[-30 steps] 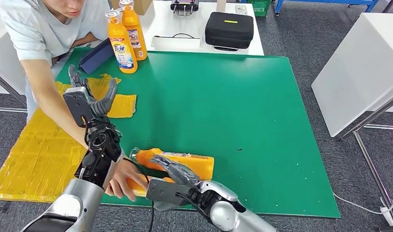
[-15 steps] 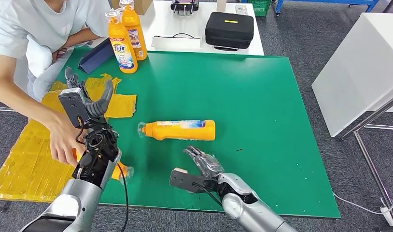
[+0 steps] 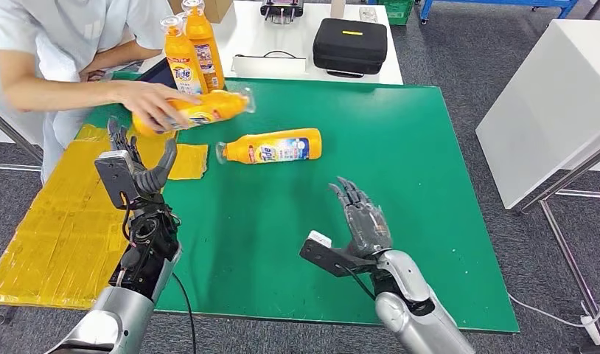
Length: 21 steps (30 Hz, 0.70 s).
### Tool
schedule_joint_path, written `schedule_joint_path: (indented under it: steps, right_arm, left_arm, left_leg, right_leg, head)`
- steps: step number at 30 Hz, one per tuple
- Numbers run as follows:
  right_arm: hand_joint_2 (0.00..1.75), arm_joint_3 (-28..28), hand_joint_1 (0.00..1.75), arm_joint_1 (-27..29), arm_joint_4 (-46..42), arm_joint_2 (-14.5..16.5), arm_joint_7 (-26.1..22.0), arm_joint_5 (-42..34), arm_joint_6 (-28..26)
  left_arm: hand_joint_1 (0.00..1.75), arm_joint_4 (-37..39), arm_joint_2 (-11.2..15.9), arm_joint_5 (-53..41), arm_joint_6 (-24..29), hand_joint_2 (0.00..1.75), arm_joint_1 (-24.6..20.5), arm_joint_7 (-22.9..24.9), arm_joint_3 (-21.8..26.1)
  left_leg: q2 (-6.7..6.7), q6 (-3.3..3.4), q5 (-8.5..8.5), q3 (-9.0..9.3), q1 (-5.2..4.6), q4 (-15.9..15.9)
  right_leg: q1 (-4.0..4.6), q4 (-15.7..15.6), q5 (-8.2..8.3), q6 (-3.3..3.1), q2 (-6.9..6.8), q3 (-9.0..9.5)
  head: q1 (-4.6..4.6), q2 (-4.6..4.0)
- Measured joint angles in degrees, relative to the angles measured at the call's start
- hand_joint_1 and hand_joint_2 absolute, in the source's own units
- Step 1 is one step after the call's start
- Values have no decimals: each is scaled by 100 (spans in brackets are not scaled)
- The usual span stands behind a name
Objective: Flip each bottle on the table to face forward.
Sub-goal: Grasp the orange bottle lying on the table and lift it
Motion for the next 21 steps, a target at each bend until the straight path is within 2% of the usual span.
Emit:
schedule_joint_path:
  steps: [4, 9, 15, 21]
  right_arm:
    - [175, -212, 0, 96, -414, -141, 32, 411, -427]
    - [175, -443, 0, 136, -703, -284, 75, 526, -538]
    - [175, -607, 0, 153, -762, -330, 20, 439, -642]
    - [175, -912, 0, -36, -361, -328, -395, 61, -949]
  left_arm:
    - [0, 2, -37, -61, -108, 175, -7, -2, -2]
    - [0, 4, -115, -88, -162, 175, -13, -3, -4]
    - [0, 20, -165, -91, -228, 175, -36, -3, -14]
    - [0, 28, -281, -29, -391, 175, -52, -3, -94]
  left_leg:
    - [1, 0, 0, 2, 0, 1]
    - [3, 0, 0, 1, -1, 1]
    - [2, 0, 0, 1, -1, 1]
    - [2, 1, 1, 1, -1, 1]
  right_leg:
    - [0, 0, 1, 0, 0, 0]
    - [-1, 0, 1, 0, 1, 1]
    - [1, 0, 1, 0, 1, 0]
    - [-1, 1, 1, 1, 0, 4]
  head:
    - [-1, -1]
    - [-1, 0]
    - [-1, -1]
    - [0, -1]
